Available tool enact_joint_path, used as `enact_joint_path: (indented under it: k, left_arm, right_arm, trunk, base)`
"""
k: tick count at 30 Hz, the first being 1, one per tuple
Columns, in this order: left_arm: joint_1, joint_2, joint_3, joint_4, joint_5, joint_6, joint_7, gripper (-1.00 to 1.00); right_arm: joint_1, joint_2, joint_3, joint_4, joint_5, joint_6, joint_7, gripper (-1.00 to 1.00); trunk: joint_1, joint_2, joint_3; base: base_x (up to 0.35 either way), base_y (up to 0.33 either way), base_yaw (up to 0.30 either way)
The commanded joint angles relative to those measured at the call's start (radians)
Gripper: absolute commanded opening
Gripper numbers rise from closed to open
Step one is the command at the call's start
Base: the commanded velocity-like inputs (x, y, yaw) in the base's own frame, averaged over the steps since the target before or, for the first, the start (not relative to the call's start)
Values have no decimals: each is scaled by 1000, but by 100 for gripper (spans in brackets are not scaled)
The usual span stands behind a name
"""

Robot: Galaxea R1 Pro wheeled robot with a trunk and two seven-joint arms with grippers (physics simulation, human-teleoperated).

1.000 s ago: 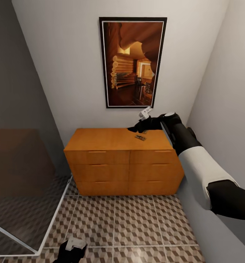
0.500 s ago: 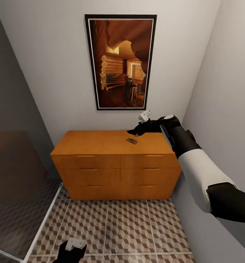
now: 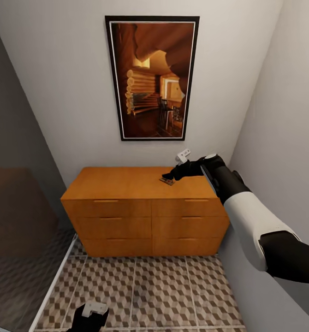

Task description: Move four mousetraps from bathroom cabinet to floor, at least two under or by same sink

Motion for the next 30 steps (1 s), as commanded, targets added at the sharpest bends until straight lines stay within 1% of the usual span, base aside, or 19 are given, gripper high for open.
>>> enact_joint_path:
  k: [1, 14, 19, 23, 30]
  left_arm:
    - [-1, 0, -4, 0, 11, -2, -7, 100]
    - [0, 1, -4, 0, 12, -2, -6, 100]
    - [0, 1, -4, 0, 12, -2, -6, 100]
    - [0, 1, -4, 0, 12, -2, -6, 100]
    - [5, 1, -5, 11, 11, -2, -7, 100]
  right_arm:
    - [0, 0, -1, 2, 9, 2, 6, 100]
    - [20, 0, -1, 16, 8, 1, 6, 100]
    - [21, 0, -1, 27, 8, -10, 6, 100]
    - [22, 0, -1, 38, 8, -27, 6, 100]
    - [22, 0, -1, 43, 8, -36, 6, 100]
  trunk:
    - [1, -2, -2]
    - [1, -2, -2]
    - [1, -2, -2]
    - [1, -2, -2]
    - [1, -2, -2]
  base:
    - [179, 8, 0]
    - [160, 61, 0]
    - [118, 89, 0]
    - [72, 50, 0]
    - [19, 13, 0]
